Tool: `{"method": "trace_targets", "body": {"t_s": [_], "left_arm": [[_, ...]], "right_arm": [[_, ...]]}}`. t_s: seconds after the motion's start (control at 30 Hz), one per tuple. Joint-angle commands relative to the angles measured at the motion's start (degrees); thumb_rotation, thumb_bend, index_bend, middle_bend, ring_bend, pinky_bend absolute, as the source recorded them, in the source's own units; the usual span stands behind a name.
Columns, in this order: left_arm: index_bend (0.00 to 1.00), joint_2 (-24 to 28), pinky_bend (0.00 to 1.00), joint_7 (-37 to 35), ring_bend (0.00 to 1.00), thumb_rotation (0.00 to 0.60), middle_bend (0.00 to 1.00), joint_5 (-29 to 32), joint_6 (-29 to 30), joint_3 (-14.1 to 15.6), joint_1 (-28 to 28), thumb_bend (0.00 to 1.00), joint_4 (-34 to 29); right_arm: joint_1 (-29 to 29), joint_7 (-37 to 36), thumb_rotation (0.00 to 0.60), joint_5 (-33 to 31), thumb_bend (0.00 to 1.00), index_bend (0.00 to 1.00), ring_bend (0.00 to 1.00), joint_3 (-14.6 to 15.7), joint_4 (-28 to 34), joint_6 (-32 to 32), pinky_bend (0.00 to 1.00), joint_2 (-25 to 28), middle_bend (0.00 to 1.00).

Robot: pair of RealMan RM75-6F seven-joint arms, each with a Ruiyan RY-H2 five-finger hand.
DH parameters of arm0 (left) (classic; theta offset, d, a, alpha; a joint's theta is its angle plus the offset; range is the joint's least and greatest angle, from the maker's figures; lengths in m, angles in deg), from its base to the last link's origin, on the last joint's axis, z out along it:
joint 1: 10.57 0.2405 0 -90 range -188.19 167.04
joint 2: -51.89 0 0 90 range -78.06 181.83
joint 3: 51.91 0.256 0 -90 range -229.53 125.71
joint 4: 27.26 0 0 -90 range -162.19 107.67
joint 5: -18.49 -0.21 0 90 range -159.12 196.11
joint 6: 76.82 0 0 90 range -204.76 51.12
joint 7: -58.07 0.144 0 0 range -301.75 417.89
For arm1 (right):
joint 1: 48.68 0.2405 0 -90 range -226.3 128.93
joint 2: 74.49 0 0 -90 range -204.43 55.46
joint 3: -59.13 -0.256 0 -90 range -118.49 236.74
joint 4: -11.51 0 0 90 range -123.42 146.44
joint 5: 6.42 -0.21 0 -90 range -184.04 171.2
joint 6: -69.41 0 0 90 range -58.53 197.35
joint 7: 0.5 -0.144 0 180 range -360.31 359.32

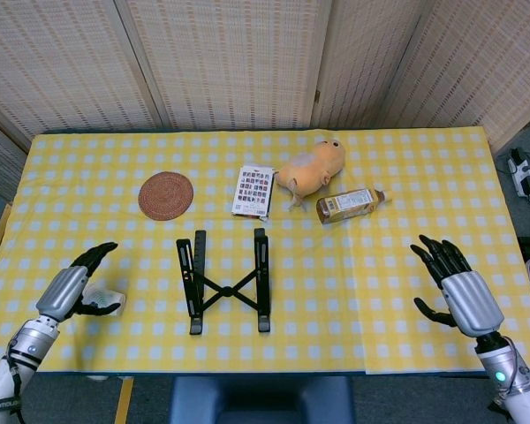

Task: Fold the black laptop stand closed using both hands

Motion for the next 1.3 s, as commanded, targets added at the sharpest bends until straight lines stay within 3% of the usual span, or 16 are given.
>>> {"method": "trace_targets", "body": {"t_s": [0.03,0.33,0.57,0.93,1.3], "left_arm": [[0.03,-0.8,0.14,-12.0,0.08,0.6,0.1,1.0,-9.1,-1.5,-6.6,0.21,3.5],[0.01,-4.5,0.18,-24.7,0.09,0.6,0.1,1.1,-16.5,-1.8,-12.1,0.21,9.8],[0.12,-6.0,0.21,-37.1,0.18,0.6,0.18,-4.4,-16.5,-0.5,-14.9,0.21,11.3],[0.33,-6.3,0.34,-47.4,0.36,0.6,0.39,-13.2,-6.8,3.6,-16.7,0.21,12.2],[0.44,-3.4,0.37,-49.0,0.41,0.6,0.45,-19.2,2.4,8.8,-16.5,0.21,10.4]], "right_arm": [[-0.2,0.2,0.6,-0.1,0.33,0.0,0.04,0.1,0.1,-0.4,0.0,0.1,0.02],[-0.8,0.4,0.6,-1.0,0.33,0.0,0.04,0.2,-0.3,-1.1,0.0,-0.3,0.02],[-0.7,0.4,0.6,-1.4,0.34,0.0,0.04,0.2,-0.7,-1.0,0.0,-0.8,0.02],[0.9,-0.8,0.6,-1.4,0.33,0.0,0.04,0.8,-2.0,2.0,0.0,-2.5,0.02],[3.0,-4.3,0.6,-1.0,0.33,0.0,0.05,0.6,-2.2,4.0,0.0,-3.9,0.03]]}}
